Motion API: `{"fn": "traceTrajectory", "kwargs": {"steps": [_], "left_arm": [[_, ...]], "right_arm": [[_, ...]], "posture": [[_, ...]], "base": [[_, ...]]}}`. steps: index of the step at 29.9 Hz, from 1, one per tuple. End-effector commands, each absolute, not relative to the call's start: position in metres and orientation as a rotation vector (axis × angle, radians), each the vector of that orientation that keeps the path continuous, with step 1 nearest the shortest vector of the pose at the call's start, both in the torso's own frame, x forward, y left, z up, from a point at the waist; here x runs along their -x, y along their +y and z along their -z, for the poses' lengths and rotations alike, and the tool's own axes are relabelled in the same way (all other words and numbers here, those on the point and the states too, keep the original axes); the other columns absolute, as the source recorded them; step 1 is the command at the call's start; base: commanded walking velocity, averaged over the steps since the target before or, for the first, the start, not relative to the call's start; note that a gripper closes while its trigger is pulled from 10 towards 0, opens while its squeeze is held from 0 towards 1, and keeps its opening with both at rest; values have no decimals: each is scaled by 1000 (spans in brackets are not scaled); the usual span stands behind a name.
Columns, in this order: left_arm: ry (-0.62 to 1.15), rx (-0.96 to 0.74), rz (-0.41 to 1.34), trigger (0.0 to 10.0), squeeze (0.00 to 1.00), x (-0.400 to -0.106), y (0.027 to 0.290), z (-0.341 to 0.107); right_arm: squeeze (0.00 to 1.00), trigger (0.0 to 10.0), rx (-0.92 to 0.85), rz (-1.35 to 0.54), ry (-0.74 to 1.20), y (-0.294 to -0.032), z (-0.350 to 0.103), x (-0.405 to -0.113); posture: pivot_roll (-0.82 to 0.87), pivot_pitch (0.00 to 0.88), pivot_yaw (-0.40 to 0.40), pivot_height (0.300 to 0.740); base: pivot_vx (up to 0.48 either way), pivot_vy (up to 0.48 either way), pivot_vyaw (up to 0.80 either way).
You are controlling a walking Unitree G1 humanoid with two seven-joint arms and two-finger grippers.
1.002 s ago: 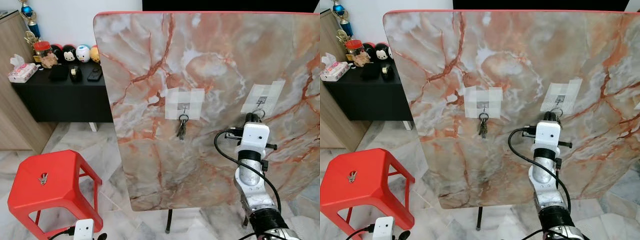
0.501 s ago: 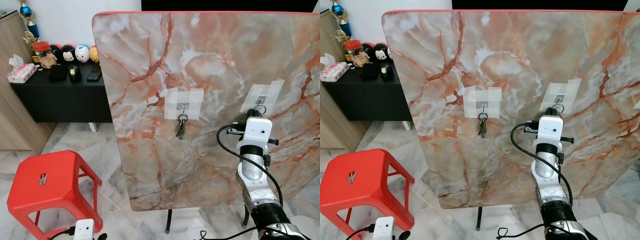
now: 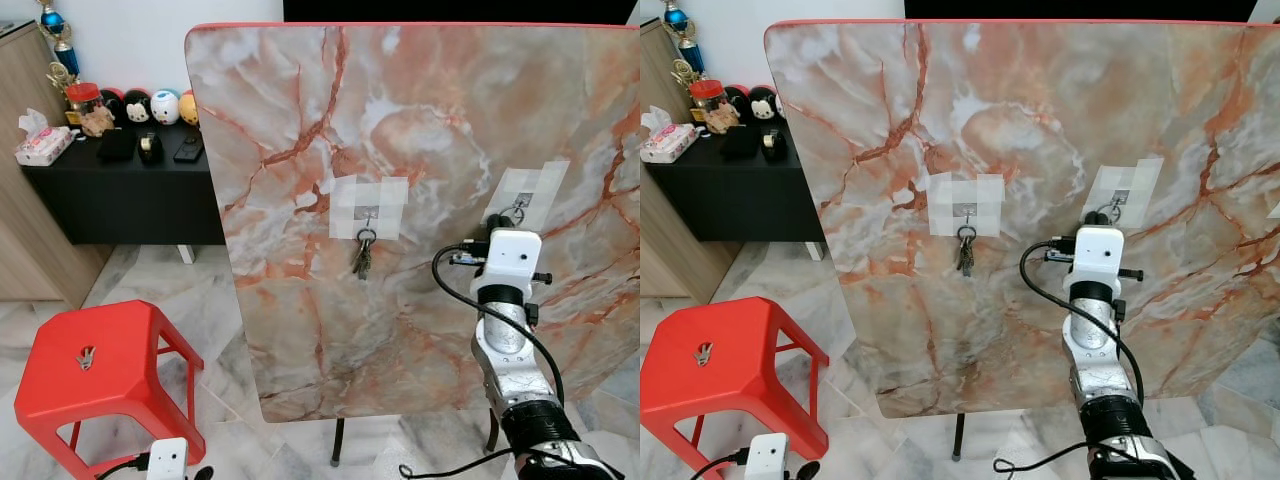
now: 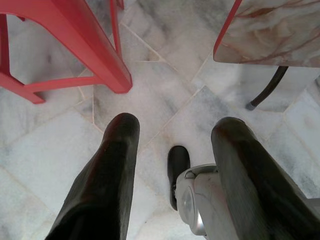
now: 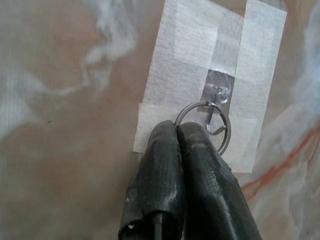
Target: Hang keys on a hook
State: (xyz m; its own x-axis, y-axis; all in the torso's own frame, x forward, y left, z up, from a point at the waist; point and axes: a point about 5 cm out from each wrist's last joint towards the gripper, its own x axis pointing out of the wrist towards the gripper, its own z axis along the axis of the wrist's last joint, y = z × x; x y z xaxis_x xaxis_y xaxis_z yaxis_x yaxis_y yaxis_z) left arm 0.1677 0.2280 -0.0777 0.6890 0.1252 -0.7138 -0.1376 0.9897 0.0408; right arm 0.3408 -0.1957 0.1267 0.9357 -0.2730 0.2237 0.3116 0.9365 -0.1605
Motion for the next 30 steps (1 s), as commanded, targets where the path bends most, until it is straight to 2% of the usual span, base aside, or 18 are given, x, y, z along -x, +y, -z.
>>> {"fn": "traceTrajectory", "kwargs": {"steps": [1,25,26,27,28,30], "left_arm": [[828,2,-143,10000,0,-163,231,80],[824,-4,-140,10000,0,-163,231,80],[824,-4,-140,10000,0,-164,231,80],[824,-4,-140,10000,0,-164,231,80],[824,-4,-140,10000,0,-164,231,79],[824,-3,-140,10000,0,-164,230,80]], "right_arm": [[0,10000,180,330,-196,-202,-131,-344],[0,10000,92,299,-120,-199,-122,-347],[792,10000,87,295,-121,-199,-122,-347],[792,10000,84,292,-121,-199,-122,-347],[1000,10000,81,290,-123,-199,-122,-347],[1000,10000,80,289,-123,-199,-122,-347]], "posture": [[147,0,-27,740],[151,0,-26,740],[150,0,-26,740],[150,0,-27,740],[150,0,-27,740],[148,0,-27,740]], "base": [[0,0,0],[0,0,0],[0,0,0],[0,0,0],[0,0,0],[0,0,0]]}}
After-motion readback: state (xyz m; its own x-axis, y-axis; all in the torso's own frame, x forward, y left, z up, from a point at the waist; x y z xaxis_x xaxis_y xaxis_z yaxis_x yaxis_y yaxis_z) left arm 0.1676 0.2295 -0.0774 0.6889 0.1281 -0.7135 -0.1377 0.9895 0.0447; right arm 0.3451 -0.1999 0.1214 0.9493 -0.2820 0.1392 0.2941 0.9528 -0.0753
